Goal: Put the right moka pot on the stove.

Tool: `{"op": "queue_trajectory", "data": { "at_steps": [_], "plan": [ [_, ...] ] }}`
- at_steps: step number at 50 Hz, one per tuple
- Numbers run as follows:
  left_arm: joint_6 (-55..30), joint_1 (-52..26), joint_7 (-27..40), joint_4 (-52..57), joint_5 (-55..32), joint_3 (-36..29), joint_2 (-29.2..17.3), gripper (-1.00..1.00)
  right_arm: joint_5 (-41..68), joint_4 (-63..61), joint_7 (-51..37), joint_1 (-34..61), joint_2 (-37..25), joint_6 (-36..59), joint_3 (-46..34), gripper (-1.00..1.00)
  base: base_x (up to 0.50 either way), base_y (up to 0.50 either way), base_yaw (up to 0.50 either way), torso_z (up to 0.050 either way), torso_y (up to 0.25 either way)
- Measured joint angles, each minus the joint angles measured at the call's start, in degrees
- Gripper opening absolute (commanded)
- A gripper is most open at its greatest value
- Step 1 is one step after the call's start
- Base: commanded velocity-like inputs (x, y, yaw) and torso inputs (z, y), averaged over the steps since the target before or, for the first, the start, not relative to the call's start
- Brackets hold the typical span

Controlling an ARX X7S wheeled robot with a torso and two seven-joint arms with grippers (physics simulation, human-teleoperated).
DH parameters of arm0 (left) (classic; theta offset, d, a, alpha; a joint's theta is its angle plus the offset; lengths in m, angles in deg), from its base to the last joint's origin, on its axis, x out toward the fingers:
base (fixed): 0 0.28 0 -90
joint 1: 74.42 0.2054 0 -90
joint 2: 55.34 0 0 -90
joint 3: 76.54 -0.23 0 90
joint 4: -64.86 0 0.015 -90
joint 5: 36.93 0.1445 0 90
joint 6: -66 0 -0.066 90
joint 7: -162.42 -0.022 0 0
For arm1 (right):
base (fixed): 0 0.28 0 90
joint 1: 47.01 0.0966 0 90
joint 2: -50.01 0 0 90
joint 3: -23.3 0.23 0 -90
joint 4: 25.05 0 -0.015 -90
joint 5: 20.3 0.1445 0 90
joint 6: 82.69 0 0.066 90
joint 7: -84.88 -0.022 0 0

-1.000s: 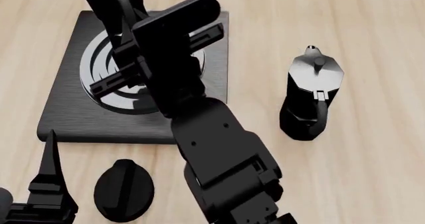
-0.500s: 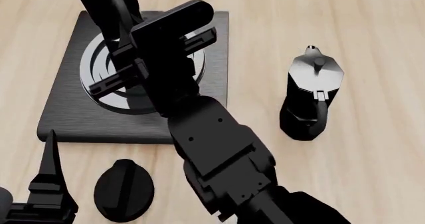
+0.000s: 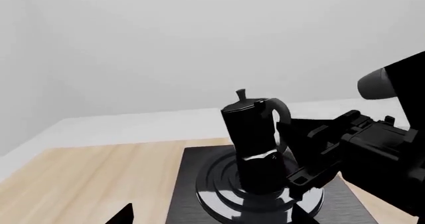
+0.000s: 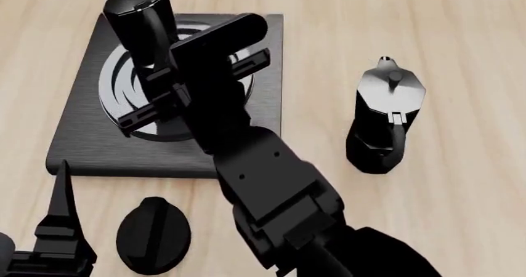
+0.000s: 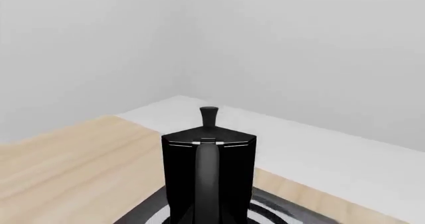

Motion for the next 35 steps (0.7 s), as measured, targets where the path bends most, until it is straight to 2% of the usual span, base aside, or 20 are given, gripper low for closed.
{"op": "queue_trajectory", "data": {
  "at_steps": [8,33,34,35],
  "plan": [
    [0.2,0.0,0.1,0.0,0.0,-0.1,-0.1,1.0,1.8,0.0,1.1,-0.4,0.0,0.6,-1.0,-1.0,0.0,0.0,0.0,0.0,0.0],
    [0.1,-0.3,0.6,-0.3,-0.1,-0.3,-0.2,1.0,0.6,0.1,2.7,-0.1,0.1,3.9,2.8,-1.0,0.0,0.0,0.0,0.0,0.0],
    [0.2,-0.3,0.6,-0.3,-0.1,-0.3,-0.2,1.0,0.6,0.1,2.9,-0.1,0.1,4.1,3.0,1.0,0.0,0.0,0.0,0.0,0.0],
    [0.2,-0.3,0.7,-0.4,-0.1,-0.4,-0.2,1.0,0.7,0.1,2.9,-0.1,0.0,4.2,2.7,1.0,0.0,0.0,0.0,0.0,0.0]
  ]
}}
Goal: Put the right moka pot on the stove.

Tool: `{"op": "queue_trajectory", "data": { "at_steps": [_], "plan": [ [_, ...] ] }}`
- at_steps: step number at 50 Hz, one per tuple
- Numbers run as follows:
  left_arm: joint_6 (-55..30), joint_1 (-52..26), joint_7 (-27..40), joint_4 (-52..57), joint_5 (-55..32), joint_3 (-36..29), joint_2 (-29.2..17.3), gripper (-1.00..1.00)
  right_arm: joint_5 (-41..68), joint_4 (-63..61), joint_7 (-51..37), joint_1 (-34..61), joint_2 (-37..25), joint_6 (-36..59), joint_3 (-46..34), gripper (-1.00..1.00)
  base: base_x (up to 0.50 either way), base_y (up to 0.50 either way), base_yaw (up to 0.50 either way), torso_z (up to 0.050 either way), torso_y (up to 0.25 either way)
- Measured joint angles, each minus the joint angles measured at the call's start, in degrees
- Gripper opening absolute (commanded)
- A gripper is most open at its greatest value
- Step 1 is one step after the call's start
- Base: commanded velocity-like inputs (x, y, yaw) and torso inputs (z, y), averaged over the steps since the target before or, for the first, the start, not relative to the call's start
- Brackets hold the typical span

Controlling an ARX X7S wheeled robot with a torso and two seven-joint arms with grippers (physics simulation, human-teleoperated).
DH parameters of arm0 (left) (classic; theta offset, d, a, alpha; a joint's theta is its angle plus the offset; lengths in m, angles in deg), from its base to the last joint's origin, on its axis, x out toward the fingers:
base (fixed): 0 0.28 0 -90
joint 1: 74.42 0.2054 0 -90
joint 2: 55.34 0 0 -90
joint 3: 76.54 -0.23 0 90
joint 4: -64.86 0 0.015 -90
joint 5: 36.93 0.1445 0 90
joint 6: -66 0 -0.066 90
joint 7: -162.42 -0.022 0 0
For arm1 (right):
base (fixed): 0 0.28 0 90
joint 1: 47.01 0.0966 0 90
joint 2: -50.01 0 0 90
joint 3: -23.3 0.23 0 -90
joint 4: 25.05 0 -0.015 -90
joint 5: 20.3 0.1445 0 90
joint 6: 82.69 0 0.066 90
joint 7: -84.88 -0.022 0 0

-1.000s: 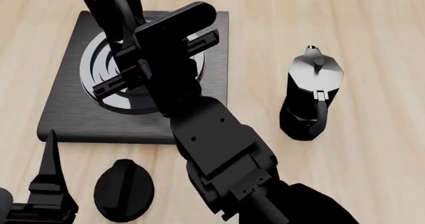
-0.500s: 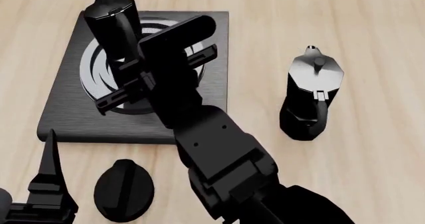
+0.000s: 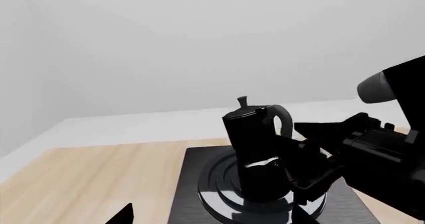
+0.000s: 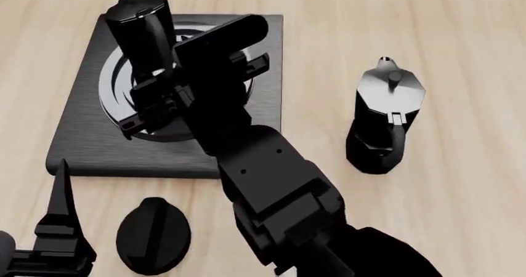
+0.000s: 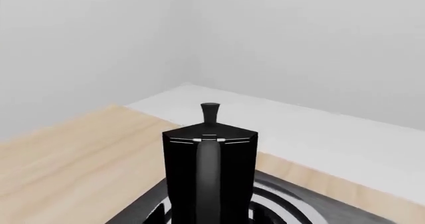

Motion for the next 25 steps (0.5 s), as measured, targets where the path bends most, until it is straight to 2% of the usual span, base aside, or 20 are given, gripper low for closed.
{"op": "queue_trajectory", "data": {
  "at_steps": [10,25],
  "plan": [
    [-0.2,-0.2,0.3,-0.1,0.2,-0.2,-0.1,1.0,-0.1,-11.4,-5.8,-0.3,-6.4,1.5,-2.9,1.0,0.0,0.0,0.0,0.0,0.0],
    [-0.3,-0.4,0.8,-0.6,0.3,-0.3,-0.1,1.0,-3.1,-39.4,-19.8,0.9,-21.8,2.8,-5.5,1.0,0.0,0.0,0.0,0.0,0.0]
  ]
}}
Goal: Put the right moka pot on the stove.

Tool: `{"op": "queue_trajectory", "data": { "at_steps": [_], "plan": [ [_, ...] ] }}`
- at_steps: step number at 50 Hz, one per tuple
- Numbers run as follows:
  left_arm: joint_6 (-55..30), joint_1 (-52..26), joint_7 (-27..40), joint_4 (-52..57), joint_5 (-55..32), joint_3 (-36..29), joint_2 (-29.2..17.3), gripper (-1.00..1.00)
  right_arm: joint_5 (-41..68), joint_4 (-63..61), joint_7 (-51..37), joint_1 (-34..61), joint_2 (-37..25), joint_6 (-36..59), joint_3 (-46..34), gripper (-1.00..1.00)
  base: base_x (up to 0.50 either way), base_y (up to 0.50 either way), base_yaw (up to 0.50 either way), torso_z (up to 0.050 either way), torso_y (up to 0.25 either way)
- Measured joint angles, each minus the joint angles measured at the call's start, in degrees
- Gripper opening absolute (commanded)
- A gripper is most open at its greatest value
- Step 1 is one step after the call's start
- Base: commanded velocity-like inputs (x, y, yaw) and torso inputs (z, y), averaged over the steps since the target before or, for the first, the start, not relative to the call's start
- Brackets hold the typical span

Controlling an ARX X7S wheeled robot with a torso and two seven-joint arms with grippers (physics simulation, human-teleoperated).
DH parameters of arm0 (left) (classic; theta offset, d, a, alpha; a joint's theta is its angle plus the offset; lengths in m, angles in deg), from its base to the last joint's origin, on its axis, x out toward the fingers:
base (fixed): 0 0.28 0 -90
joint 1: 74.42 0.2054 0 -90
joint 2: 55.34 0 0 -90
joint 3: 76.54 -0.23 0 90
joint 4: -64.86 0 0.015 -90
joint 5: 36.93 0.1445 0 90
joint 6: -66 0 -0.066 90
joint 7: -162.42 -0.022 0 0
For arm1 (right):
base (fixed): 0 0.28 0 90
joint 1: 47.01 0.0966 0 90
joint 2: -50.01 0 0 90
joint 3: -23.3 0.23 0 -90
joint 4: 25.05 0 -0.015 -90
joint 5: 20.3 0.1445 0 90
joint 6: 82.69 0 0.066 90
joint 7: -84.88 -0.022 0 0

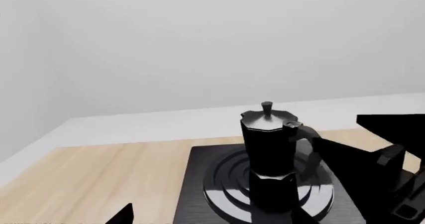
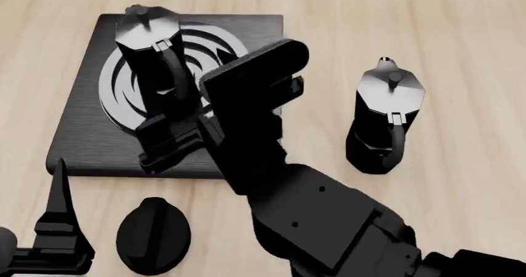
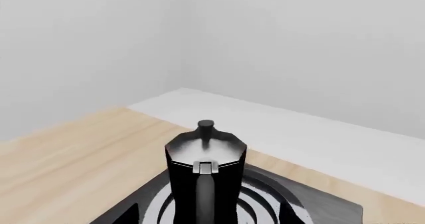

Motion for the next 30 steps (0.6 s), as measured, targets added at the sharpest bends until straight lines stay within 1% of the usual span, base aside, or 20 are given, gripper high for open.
{"op": "queue_trajectory", "data": {
  "at_steps": [15,30],
  "plan": [
    [-0.6,-0.3,0.7,-0.1,0.0,-0.2,-0.1,1.0,-4.7,-24.6,-11.2,0.2,-15.4,0.1,-1.6,1.0,0.0,0.0,0.0,0.0,0.0],
    [-0.8,-0.3,1.1,0.0,0.0,-0.3,-0.3,1.0,-9.7,-42.5,-19.2,-0.6,-28.1,-0.9,-2.0,1.0,0.0,0.0,0.0,0.0,0.0]
  ]
}}
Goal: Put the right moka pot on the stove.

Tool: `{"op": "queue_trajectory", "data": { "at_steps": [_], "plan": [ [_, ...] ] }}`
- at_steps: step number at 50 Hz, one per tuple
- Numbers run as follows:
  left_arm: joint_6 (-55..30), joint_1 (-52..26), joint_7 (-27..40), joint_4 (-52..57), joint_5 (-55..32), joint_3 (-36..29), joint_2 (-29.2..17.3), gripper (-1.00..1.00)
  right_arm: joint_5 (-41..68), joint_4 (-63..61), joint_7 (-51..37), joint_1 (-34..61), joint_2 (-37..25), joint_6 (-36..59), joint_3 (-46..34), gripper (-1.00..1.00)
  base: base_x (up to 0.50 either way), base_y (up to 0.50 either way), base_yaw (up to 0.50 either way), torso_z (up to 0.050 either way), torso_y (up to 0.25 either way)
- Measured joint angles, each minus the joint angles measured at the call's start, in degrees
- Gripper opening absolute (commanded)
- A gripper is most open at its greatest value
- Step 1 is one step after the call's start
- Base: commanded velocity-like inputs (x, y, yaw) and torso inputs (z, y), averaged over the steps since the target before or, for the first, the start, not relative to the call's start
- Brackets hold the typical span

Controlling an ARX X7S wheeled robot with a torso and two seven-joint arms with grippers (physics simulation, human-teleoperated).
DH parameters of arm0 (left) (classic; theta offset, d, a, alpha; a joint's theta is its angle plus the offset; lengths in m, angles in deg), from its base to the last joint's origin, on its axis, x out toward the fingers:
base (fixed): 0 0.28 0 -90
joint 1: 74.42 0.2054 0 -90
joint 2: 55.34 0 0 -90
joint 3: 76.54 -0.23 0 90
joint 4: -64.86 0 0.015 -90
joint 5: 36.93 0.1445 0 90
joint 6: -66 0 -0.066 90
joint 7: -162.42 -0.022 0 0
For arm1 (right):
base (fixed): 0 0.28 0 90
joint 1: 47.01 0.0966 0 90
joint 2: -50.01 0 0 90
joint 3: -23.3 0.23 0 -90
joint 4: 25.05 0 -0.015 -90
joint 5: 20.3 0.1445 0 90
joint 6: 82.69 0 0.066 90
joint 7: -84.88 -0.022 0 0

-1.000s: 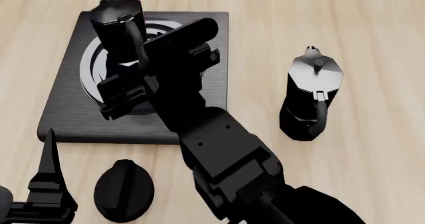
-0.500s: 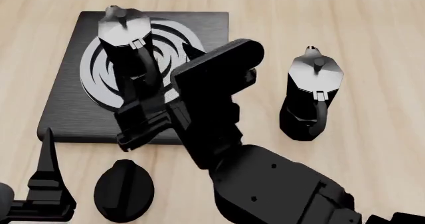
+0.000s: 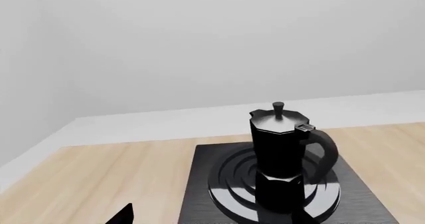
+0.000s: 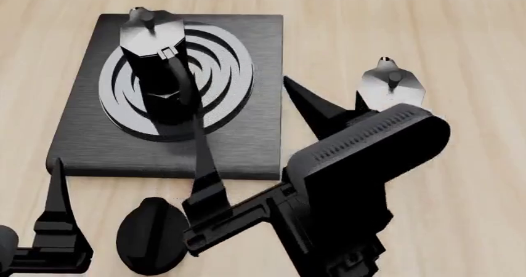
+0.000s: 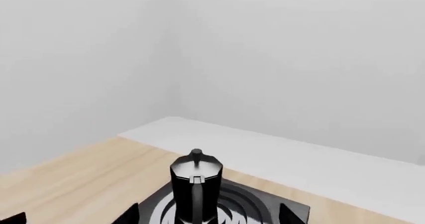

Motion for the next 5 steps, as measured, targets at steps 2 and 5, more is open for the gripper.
{"op": "queue_trajectory", "data": {
  "at_steps": [2,5],
  "plan": [
    [0.0,0.0,0.0,0.0,0.0,0.0,0.0,1.0,-0.7,-1.7,-0.9,-0.3,-1.5,-0.3,0.0,1.0,0.0,0.0,0.0,0.0,0.0],
    [0.1,0.1,0.1,0.0,-0.1,0.0,0.0,1.0,-1.9,-3.8,-2.2,-1.0,-3.6,-1.1,-0.1,1.0,0.0,0.0,0.0,0.0,0.0]
  ]
}}
